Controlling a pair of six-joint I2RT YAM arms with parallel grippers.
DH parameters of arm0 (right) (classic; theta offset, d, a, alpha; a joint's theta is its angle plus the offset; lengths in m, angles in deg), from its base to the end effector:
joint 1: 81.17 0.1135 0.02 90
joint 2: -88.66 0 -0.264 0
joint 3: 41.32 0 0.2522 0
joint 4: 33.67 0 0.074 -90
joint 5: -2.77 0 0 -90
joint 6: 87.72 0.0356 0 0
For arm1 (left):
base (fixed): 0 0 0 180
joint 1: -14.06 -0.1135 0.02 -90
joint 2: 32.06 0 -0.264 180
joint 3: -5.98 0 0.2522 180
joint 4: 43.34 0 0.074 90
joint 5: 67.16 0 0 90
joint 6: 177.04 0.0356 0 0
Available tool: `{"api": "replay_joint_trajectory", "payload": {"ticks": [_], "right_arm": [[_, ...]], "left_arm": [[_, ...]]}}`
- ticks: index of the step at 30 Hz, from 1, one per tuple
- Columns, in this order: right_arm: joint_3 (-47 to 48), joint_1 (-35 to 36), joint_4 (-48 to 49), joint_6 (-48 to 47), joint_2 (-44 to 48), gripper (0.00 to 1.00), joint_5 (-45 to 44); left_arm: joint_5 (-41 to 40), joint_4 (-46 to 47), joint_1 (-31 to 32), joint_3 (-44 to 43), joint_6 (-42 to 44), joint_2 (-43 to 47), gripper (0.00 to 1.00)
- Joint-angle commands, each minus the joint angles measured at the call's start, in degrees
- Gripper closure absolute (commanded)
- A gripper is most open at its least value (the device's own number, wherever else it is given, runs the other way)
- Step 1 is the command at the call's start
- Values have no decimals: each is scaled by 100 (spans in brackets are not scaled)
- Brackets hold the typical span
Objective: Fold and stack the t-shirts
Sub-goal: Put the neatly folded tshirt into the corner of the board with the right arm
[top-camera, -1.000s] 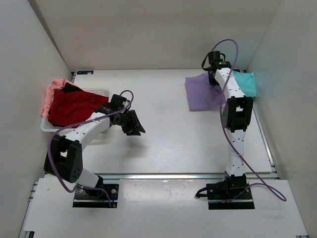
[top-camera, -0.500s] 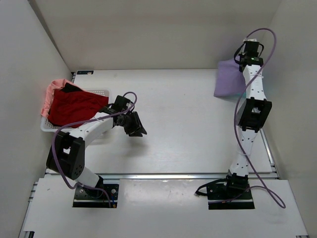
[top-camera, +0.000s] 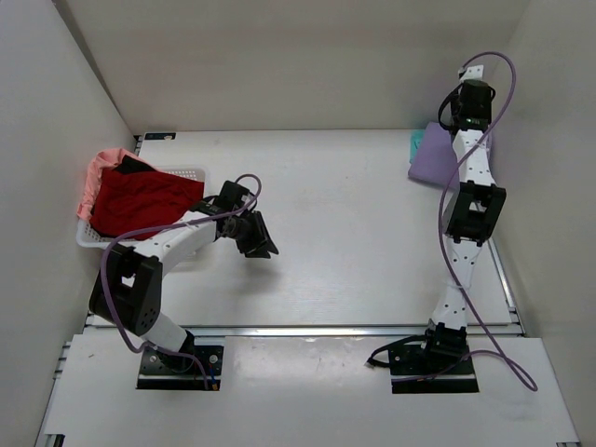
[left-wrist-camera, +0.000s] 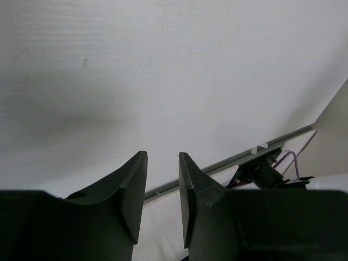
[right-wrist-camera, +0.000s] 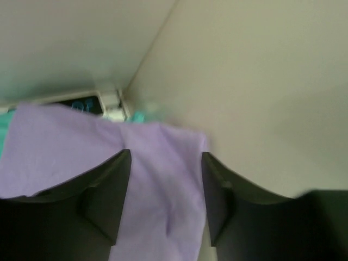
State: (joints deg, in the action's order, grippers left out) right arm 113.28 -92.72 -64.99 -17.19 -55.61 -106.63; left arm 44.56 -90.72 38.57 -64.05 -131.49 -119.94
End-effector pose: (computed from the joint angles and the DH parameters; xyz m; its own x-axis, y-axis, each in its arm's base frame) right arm 0.5687 -0.1283 0.2744 -0.4951 -0.2197 -0.8406 0.3475 0.8366 -0.4234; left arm 0.2631 -0.1344 0.2028 -0.9585 -0.2780 -0.0638 -0.2027 0.8213 -0.5333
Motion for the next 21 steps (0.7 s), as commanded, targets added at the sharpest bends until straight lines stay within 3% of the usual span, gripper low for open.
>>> {"api": "replay_joint_trajectory", "payload": {"ticks": [1, 3, 4, 5, 6, 10, 13, 15, 17, 21], "right_arm": [[58, 188, 1623, -514, 188, 47, -520], [58, 258, 1502, -366, 311, 43, -565], [-55, 328, 1345, -278, 538, 42, -548], [-300, 381, 1178, -242, 844, 42, -460], [-737, 443, 1107, -181, 1248, 39, -468], [-2396, 759, 912, 134, 2725, 34, -390], [-4324, 847, 1062, 958, 4385, 32, 277], [-5412, 795, 1071, 1365, 4949, 29, 1058], [-5845, 821, 1062, 1586, 5329, 29, 1149], [-6357, 1093, 1070, 1173, 5733, 28, 930]], "left_arm": [[-9, 172, 1, -42, -3, 60, 59], [-1, 111, -86, -95, 102, 69, 59], [86, 93, -174, -208, 164, 60, 48], [261, 24, -244, -339, 199, 25, 33], [272, -38, -358, -506, 286, -1, 1], [290, -634, -640, -1236, 725, -106, 2], [413, -1249, -764, -1816, 1121, -230, 1], [333, -1453, -781, -2115, 1279, -248, 2], [289, -1568, -746, -2230, 1307, -160, 1], [273, -1568, -992, -2782, 1438, -186, 2]]}}
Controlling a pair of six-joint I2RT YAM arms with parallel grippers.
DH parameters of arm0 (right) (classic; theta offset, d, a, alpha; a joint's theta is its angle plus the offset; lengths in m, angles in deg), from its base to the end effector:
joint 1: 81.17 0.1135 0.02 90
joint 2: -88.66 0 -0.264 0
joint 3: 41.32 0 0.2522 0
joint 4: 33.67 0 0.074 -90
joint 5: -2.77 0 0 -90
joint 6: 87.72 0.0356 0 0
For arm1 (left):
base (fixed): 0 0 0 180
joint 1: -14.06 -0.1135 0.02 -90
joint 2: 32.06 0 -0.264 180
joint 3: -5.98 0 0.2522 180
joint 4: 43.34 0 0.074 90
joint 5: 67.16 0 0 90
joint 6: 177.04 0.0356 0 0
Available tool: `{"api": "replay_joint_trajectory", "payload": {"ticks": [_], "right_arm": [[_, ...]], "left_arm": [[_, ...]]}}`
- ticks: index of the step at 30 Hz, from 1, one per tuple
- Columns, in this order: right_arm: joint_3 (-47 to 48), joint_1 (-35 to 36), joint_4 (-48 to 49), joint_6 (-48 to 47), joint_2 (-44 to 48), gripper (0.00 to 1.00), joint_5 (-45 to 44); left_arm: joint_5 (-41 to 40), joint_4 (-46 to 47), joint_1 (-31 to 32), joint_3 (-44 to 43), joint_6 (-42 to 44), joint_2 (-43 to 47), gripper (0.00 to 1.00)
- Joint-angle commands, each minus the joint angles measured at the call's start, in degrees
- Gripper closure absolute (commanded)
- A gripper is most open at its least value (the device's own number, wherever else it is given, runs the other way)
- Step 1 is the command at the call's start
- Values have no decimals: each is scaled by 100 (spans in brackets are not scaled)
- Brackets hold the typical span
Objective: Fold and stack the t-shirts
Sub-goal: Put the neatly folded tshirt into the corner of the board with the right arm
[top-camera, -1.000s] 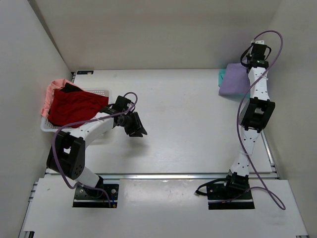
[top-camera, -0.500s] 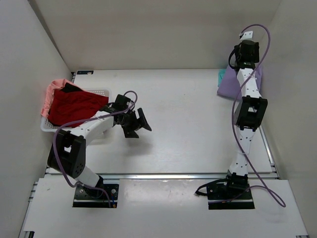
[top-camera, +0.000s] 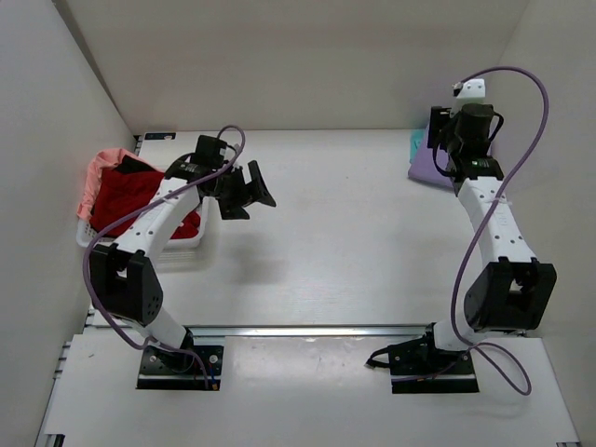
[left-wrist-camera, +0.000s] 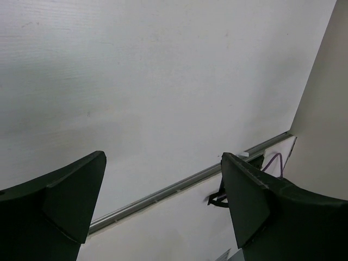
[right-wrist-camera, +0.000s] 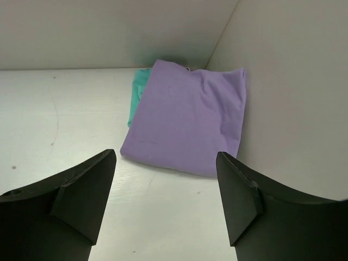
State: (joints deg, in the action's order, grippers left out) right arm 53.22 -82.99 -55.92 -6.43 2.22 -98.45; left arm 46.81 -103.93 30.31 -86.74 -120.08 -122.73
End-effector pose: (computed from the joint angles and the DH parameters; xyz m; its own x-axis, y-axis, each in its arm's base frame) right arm 0.3585 -0.0183 0.3859 -0.2748 -0.1399 -0.9513 0.1802 0.9643 -0.1939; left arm 0.3135 -0.1064 0.2956 -0.9369 -0.2459 -0.2486 -0.0615 0.8158 -0.5751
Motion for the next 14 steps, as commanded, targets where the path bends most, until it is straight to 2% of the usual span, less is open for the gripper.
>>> {"api": "replay_joint_trajectory", "payload": {"ticks": [1, 4, 11, 14], "right_arm": [[-421, 130, 146, -59, 21, 28, 68], [-597, 69, 164, -122, 117, 27, 50], [-950, -64, 269, -166, 206, 27, 85], [-949, -11, 304, -140, 13, 27, 85]], "left_arm": [[-5, -326, -210, -715, 324, 50, 2], [-217, -458, -210, -1094, 429, -3, 1], [-349, -485, -166, -1157, 587, 6, 1], [-656, -643, -8, -1323, 710, -21, 1]]}}
